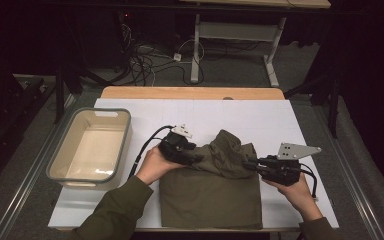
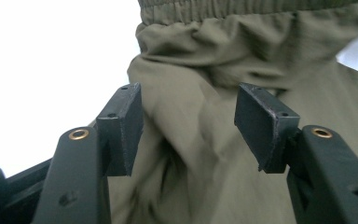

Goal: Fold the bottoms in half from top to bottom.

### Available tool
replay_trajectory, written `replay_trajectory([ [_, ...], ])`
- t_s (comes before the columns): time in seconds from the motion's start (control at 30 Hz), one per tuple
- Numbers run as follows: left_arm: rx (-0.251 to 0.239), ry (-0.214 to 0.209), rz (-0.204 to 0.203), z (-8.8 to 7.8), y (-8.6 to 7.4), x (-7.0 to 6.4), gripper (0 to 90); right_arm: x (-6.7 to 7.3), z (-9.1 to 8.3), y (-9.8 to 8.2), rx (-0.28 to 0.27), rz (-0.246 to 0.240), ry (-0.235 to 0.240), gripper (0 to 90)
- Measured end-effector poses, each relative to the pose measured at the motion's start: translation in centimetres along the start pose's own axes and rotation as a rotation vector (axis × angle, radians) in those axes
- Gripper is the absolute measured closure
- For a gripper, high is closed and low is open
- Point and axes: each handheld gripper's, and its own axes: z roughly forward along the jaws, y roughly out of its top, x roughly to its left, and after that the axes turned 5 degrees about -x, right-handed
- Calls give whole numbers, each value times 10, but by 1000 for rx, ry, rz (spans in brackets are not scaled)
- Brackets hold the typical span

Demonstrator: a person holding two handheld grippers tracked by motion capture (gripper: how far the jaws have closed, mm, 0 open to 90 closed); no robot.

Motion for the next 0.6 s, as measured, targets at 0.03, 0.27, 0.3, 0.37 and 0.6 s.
replay_trajectory([
  [0.03, 9, 3, 1, 6, 2, 1, 414, 0, 0, 0, 1, 0, -1, 823],
  [0.27, 75, 9, -3, 26, 1, 5, 720, -1, -1, -2, 5, -3, -12, 823],
  [0.3, 64, 12, 9, 23, 0, 3, 777, -1, -2, -2, 6, -2, -18, 822],
  [0.37, 34, 12, 28, 16, 0, -1, 854, -1, -2, -2, 15, 3, -34, 821],
  [0.6, -31, 3, 117, -16, -17, -28, 866, 4, -7, 0, 46, 9, -81, 819],
])
